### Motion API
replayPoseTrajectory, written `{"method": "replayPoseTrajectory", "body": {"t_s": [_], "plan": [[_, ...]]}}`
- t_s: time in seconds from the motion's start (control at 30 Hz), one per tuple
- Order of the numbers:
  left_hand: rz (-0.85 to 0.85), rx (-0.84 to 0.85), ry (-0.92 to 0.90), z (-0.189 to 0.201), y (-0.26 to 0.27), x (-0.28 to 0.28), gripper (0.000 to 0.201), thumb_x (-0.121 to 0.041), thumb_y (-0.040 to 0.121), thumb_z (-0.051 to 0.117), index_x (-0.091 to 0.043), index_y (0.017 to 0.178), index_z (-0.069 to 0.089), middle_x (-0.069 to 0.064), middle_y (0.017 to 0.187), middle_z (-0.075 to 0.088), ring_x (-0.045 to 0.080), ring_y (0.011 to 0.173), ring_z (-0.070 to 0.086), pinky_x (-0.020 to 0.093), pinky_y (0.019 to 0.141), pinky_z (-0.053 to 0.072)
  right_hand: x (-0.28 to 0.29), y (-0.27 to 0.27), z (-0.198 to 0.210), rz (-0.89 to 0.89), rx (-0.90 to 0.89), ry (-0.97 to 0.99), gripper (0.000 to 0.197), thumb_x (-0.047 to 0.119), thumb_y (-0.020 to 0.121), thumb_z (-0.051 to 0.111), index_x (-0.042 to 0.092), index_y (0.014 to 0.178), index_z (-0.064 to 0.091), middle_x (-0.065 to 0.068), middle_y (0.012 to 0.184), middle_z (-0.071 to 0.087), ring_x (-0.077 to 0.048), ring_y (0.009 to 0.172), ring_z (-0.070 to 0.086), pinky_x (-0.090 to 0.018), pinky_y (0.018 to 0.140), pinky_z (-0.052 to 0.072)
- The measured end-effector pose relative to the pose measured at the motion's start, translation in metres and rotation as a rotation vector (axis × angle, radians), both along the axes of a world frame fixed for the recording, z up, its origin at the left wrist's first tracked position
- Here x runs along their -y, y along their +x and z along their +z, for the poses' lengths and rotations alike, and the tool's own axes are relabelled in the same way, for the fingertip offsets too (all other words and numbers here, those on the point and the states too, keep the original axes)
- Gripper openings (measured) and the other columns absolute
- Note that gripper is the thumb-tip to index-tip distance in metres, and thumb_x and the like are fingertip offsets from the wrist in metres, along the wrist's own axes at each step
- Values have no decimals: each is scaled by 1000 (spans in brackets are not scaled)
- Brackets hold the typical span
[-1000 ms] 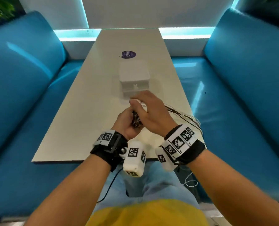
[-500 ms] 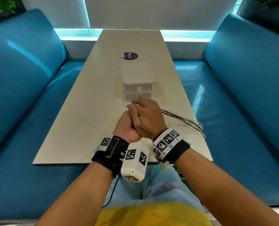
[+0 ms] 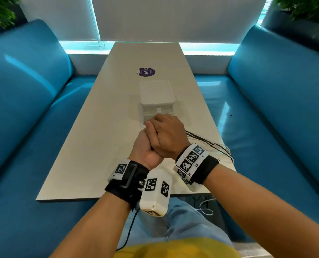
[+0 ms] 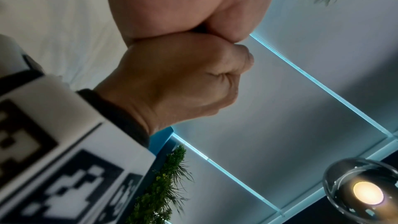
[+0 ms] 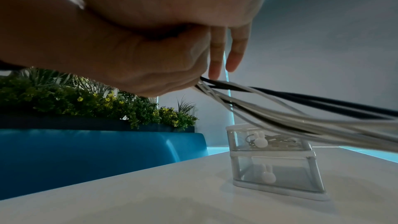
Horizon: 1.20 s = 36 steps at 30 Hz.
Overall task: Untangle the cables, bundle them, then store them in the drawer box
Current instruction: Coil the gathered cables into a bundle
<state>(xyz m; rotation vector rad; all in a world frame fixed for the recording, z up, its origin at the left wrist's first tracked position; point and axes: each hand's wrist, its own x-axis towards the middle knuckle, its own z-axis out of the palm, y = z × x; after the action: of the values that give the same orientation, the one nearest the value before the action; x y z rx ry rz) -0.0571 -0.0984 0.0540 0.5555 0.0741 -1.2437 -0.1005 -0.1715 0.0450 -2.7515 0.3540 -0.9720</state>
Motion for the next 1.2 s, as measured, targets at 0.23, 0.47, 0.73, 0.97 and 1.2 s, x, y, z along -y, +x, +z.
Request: {"method": "replayPoseTrajectory", "body": {"t_s": [0.23,0.47,0.73,0.97,1.2], "plan": [[-20,234,199,-4,10,-5,38,-42,98,47,-14,76,59,0,57,55,12,51,55,25,52,50,11,-6,18,206,-172,607,39,42,102,29,27,120,61,1,96,61,-13,82,60,-27,79,48],[-205,496,250,2,15,-23,49,-59,89,46,-20,59,38,-5,52,30,11,45,34,23,45,39,61,-12,29,254,-572,686,53,57,97,34,18,97,70,-3,75,64,-14,70,58,-32,81,47],[-457,1005,321,6,19,-36,29,-38,89,58,-13,75,52,-3,52,39,12,47,35,25,49,42,59,-24,39,209,-493,674,60,51,95,49,1,61,51,-4,55,34,-12,46,27,-21,46,29],[-367,1274,286,4,9,-20,23,-20,97,53,-11,118,57,-5,50,43,13,50,41,30,56,48,40,-28,50,233,-229,1160,52,51,95,49,13,60,46,-5,55,35,-21,52,36,-26,53,41],[-381,1148,228,12,5,3,12,-17,96,55,-13,107,57,-3,50,41,12,49,38,28,57,44,33,-29,59,128,10,1181,48,41,100,44,-1,83,61,-14,70,62,-15,61,60,-20,57,50]]}}
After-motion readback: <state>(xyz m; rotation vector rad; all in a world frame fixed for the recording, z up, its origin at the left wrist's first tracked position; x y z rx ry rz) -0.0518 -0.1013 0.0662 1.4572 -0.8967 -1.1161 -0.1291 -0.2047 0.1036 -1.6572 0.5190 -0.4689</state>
